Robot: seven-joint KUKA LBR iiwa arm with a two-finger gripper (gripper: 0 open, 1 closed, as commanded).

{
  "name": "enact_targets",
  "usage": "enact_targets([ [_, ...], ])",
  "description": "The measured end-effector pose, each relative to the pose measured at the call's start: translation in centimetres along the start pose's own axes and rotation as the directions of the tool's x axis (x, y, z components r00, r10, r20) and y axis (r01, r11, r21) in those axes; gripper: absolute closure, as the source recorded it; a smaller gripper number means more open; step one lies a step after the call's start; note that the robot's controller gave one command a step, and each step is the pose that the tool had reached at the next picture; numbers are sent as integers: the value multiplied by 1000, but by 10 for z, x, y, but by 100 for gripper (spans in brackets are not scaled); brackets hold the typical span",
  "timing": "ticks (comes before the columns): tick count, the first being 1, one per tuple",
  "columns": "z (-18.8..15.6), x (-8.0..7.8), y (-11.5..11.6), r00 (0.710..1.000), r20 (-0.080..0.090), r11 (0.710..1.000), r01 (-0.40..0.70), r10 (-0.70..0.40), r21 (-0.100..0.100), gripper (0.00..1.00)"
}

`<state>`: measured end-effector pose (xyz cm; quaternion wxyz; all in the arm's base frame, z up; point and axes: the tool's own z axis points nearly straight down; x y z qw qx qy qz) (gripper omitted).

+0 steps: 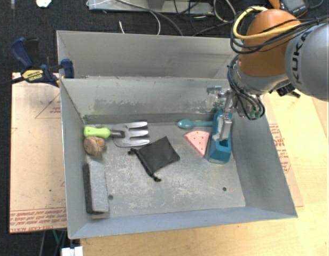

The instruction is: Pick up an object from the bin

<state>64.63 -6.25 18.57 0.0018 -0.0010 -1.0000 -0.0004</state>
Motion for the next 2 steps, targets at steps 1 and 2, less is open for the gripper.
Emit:
enact_targets([
  [1,-5,-1,0,1000,6,1000,1,-1,1,0],
  [2,52,-7,-30,962,13,962,272,-272,4,0],
])
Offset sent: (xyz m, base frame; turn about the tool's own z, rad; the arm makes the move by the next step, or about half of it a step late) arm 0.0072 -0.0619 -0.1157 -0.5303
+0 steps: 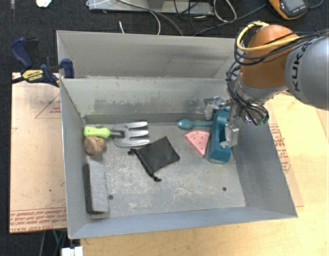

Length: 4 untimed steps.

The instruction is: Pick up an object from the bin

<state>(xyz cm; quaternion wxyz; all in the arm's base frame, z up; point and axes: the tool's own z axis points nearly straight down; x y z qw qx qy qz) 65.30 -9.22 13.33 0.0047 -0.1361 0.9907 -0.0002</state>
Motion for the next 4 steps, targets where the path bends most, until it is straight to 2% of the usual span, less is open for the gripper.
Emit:
enact_targets([
  [1,11,16,-42,949,-1,949,315,-315,0,0],
  [2,27,8,-12,778,-1,778,629,-629,-5,0],
  [3,62,3,-22,688,8,688,726,-726,0,0],
  [4,62,7,-18,456,10,456,890,-890,7,100],
])
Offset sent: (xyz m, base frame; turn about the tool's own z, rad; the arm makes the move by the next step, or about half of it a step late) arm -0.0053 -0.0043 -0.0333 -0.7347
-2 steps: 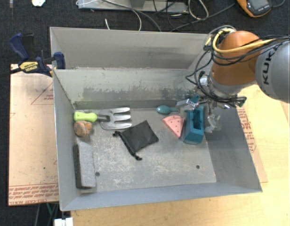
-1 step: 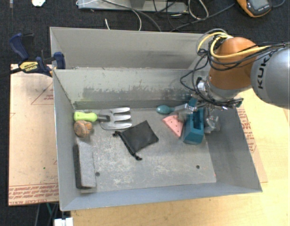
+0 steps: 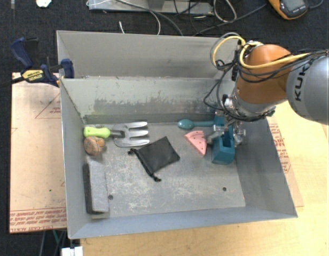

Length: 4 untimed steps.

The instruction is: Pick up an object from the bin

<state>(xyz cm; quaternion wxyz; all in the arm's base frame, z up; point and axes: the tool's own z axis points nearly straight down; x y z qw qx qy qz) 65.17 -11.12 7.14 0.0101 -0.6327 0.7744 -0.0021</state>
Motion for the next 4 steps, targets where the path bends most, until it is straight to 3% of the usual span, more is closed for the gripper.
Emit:
enact_targets([
  [2,-3,0,1,1000,1,1000,-1,1,-1,100],
  [4,-36,-1,1,1000,2,1000,-4,4,-4,100],
])
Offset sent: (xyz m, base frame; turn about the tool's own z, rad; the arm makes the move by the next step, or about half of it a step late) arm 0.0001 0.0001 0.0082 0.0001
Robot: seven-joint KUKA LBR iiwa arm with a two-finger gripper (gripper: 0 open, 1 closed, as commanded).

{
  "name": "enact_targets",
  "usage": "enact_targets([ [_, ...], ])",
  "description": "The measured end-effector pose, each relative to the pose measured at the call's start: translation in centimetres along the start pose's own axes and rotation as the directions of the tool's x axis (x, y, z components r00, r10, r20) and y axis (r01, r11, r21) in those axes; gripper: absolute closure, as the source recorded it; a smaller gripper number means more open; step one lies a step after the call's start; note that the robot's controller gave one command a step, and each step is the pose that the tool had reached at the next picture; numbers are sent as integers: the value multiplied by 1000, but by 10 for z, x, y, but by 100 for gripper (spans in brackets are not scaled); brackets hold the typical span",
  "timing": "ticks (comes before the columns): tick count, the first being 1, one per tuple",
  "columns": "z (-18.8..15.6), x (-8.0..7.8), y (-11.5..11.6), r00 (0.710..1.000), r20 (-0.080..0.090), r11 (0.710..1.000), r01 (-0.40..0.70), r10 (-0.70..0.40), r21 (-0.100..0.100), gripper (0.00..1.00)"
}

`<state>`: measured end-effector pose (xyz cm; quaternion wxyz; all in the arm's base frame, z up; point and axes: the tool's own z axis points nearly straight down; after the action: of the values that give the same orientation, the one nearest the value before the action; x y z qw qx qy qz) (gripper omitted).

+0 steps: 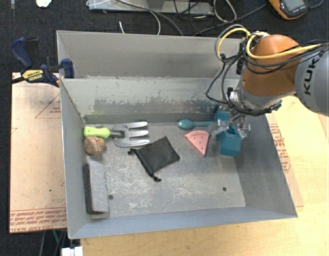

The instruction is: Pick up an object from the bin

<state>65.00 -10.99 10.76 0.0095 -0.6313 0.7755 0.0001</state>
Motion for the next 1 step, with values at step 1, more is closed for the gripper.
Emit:
enact_targets([
  [1,-6,-1,1,1000,1,1000,-1,1,-4,100],
])
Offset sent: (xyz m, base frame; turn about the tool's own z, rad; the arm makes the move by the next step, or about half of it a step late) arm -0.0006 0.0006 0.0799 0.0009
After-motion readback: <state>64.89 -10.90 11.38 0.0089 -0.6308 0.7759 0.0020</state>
